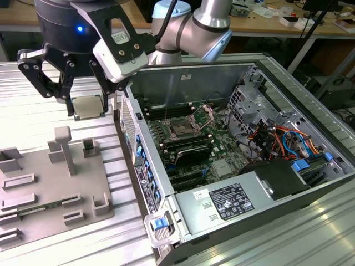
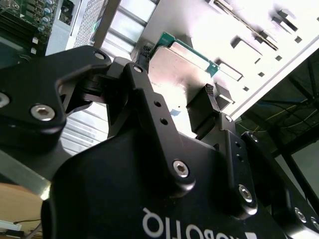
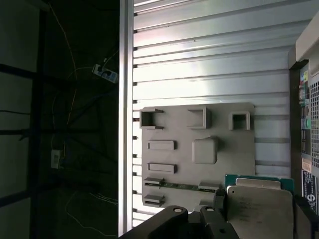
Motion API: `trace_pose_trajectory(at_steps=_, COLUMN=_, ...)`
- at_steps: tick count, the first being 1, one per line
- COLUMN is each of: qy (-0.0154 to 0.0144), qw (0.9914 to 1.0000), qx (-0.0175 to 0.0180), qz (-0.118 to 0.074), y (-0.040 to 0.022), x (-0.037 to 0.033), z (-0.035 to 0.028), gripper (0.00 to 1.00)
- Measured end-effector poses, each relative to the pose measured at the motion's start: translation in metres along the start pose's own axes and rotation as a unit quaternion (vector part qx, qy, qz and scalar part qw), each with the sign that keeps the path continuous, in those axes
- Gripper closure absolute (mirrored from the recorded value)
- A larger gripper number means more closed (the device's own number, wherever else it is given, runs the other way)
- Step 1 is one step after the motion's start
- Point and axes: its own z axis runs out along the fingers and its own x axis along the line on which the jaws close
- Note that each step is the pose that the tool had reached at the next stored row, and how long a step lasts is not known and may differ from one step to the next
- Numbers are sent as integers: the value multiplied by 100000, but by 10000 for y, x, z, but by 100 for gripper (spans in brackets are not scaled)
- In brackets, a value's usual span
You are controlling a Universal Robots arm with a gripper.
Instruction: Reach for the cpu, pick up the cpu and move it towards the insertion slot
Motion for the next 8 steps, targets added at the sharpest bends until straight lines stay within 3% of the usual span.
trace_pose_trajectory(at_steps=8, qy=5, qw=100000, qx=15, qz=-5, y=-2, x=-127, z=0, gripper=45)
